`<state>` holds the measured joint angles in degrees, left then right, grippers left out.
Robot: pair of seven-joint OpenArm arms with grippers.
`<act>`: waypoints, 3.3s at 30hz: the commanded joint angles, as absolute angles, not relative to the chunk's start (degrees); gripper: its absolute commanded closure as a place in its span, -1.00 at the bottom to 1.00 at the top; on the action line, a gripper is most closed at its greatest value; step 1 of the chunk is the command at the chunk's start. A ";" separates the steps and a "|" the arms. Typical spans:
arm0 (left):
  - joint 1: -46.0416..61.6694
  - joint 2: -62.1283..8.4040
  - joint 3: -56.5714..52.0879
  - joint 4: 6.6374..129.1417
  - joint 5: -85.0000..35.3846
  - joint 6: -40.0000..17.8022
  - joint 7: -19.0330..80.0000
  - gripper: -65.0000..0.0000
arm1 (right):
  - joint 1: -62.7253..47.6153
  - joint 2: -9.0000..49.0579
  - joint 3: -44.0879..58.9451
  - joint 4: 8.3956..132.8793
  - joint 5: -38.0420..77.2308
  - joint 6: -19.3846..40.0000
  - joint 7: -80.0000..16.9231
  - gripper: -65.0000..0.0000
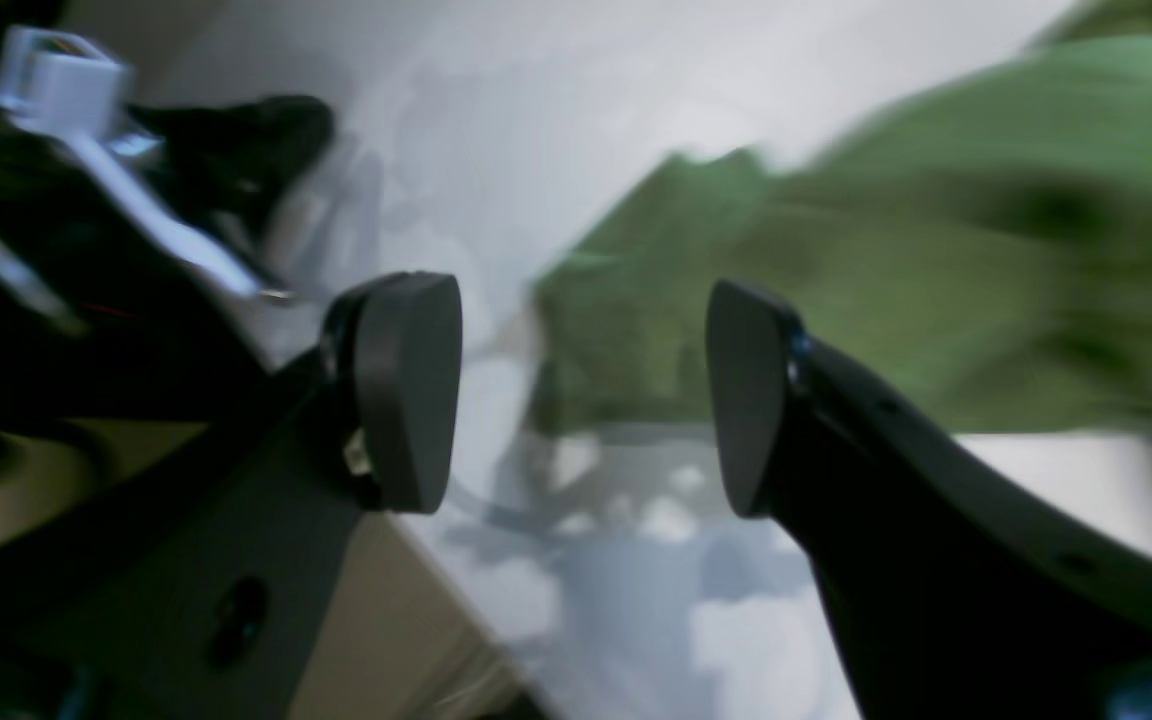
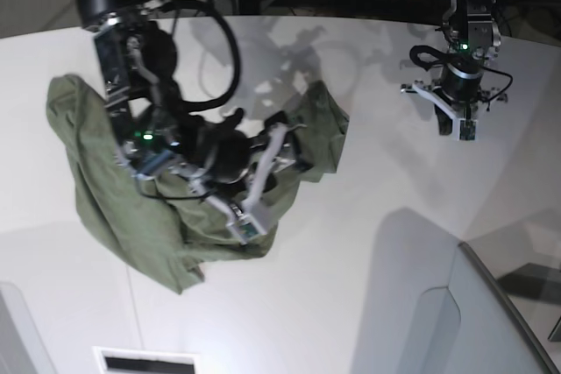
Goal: Layout the t-shirt on the table in an organized manner, then fold the t-shirt properly
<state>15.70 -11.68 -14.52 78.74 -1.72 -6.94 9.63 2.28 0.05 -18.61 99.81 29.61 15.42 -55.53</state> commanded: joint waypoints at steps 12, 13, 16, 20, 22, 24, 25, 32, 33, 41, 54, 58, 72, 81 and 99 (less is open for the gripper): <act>11.91 -13.14 11.21 90.95 -14.64 -6.99 8.31 1.00 | -8.04 16.04 1.80 92.70 30.11 4.79 -35.82 -0.13; 11.03 -13.14 14.02 89.45 -14.73 -6.99 8.31 1.00 | -8.40 16.31 2.24 91.12 30.11 4.70 -34.86 -0.13; 7.78 -12.62 20.26 83.21 -14.73 -6.73 7.96 1.00 | -8.75 16.40 3.91 86.37 30.11 4.62 -32.75 -0.08; 5.93 -11.82 21.05 76.00 -14.73 -6.73 7.87 1.00 | -8.66 16.31 4.35 82.33 30.11 4.79 -32.40 0.60; 5.23 -12.09 21.05 73.71 -14.73 -6.73 7.78 1.00 | -8.48 16.31 4.35 80.57 30.11 4.79 -32.40 0.93; 4.97 -12.26 21.05 70.90 -14.64 -6.73 7.78 1.00 | -8.40 16.40 4.35 78.73 30.11 4.53 -32.40 0.95; 4.88 -12.53 21.05 69.23 -14.11 -6.73 7.78 1.00 | -8.40 16.48 4.35 77.67 30.11 4.53 -32.40 0.93; 4.09 -13.14 18.33 61.85 -3.03 -6.73 7.78 1.00 | -7.87 19.12 4.44 73.19 30.02 4.44 -31.43 0.93; 4.09 -13.05 16.75 61.67 -2.51 -6.73 7.78 1.00 | -7.78 19.91 4.44 72.48 30.02 4.44 -30.73 0.93; 3.12 -17.98 9.89 61.32 -1.80 -6.81 7.78 1.00 | -3.91 24.75 4.00 60.70 30.02 4.35 -26.15 0.93; 7.25 -21.23 9.45 79.43 -2.51 -6.81 8.48 1.00 | -11.56 26.59 3.91 89.54 30.20 4.70 -21.76 0.90; 12.18 -19.91 2.42 88.22 -2.51 -6.81 12.35 1.00 | -11.74 23.43 -0.22 99.12 30.02 4.79 -28.09 0.48; 25.80 -17.98 -17.36 94.81 -2.51 -7.08 12.62 1.00 | 9.01 22.46 -13.49 73.10 30.02 4.88 -29.14 -0.09; 25.89 -17.89 -17.54 94.02 -2.51 -7.08 12.62 1.00 | 11.56 20.35 -14.29 62.55 30.02 4.97 -25.98 0.01; 25.10 -17.98 -17.89 93.93 -2.51 -7.08 12.62 1.00 | -3.47 23.25 -10.15 88.75 30.46 4.44 -32.40 0.95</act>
